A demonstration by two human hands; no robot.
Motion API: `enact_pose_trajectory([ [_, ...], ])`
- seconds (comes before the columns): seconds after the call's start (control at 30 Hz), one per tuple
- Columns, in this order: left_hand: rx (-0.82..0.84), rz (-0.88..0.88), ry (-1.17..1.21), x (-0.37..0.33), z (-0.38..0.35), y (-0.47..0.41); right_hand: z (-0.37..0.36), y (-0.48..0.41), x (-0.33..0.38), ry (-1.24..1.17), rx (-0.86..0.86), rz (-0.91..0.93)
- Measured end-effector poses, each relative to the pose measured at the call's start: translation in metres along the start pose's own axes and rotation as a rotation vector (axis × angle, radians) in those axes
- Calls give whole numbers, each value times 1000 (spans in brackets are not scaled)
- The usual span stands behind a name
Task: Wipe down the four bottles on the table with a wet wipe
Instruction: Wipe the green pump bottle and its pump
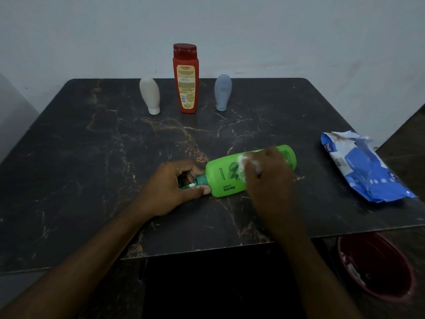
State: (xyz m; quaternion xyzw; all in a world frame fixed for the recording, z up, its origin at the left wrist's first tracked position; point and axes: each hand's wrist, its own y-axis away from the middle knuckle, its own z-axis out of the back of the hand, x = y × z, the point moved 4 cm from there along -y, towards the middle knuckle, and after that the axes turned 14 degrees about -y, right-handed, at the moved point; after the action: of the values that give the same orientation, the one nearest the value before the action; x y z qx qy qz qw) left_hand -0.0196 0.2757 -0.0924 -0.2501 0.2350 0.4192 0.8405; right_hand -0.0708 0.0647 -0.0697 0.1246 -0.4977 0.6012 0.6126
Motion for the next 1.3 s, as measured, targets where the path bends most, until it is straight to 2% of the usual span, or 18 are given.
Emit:
enact_pose_trajectory([
  [0.07, -6, -1, 7, 0, 0, 0, 20, -12, -17, 33, -77, -76],
  [0.13, -15, -1, 6, 0, 0, 0, 22, -14, -18, 54, -81, -92],
  [0.33, -46, -22, -16, -1, -1, 0, -35, 18, 38, -18, 120, 132],
  [0.43, -79, -77, -35, -3, 1, 0, -35, 15, 40, -26, 147, 167],
  [0.53, -104, -110, -68, -6, 2, 2, -3, -6, 16, 100, 60, 107],
  [0.67, -149, -137, -109, -10, 2, 2, 47, -37, -35, 217, -35, -130],
  [0.77, -175, -141, -131, -10, 3, 3, 43, -37, -30, 241, -31, -161],
  [0.87, -192, -149, -159, -11, 4, 4, 14, -18, 6, 167, -32, -65],
  [1.0, -193, -152, -140, -10, 3, 4, -29, 8, 46, 25, 100, 71],
  [1.13, -198, -148, -135, -10, 3, 5, -30, 7, 45, -3, 158, 103],
  [1.23, -195, -162, -165, -12, 4, 4, 1, -10, 16, 110, 45, 101],
  [1.3, -193, -167, -167, -12, 3, 4, 30, -22, -10, 147, -58, -17],
])
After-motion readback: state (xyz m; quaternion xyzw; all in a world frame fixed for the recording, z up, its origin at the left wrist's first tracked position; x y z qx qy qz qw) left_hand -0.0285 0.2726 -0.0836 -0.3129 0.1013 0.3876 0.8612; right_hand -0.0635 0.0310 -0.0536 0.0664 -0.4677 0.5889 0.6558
